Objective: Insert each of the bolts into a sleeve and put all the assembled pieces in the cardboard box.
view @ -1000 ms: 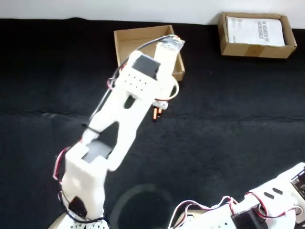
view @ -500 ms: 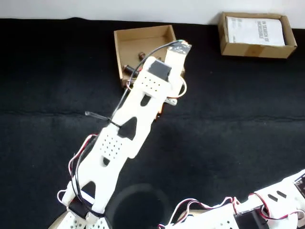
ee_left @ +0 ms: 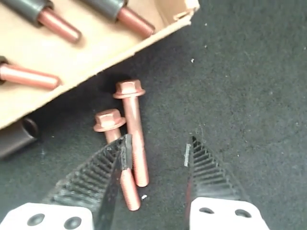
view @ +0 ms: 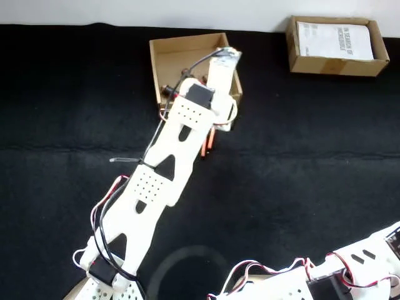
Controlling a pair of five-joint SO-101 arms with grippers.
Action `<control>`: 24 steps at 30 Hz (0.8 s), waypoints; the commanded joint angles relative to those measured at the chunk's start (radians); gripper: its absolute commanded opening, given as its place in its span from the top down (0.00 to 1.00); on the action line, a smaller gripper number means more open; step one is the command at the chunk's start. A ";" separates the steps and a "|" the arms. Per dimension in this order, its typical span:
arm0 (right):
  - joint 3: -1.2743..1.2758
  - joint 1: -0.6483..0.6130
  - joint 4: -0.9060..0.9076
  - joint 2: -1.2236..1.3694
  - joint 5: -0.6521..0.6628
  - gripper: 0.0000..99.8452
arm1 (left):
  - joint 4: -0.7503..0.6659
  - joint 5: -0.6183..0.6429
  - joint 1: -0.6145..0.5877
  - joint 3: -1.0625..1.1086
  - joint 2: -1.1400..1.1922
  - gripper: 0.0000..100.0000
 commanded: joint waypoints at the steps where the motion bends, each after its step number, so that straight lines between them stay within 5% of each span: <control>1: -0.013 0.001 -0.028 -0.013 0.014 0.99 | -0.012 -0.003 -0.016 -0.039 -0.004 0.81; 17: -0.007 -0.022 -0.027 -0.013 0.014 0.99 | -0.196 -0.003 -0.051 -0.041 0.150 0.81; 22: -0.005 -0.022 -0.027 -0.013 0.014 0.99 | -0.199 -0.003 -0.065 -0.047 0.150 1.00; 24: -0.005 -0.024 -0.027 -0.013 0.014 0.99 | -0.195 -0.003 -0.065 -0.048 0.148 0.97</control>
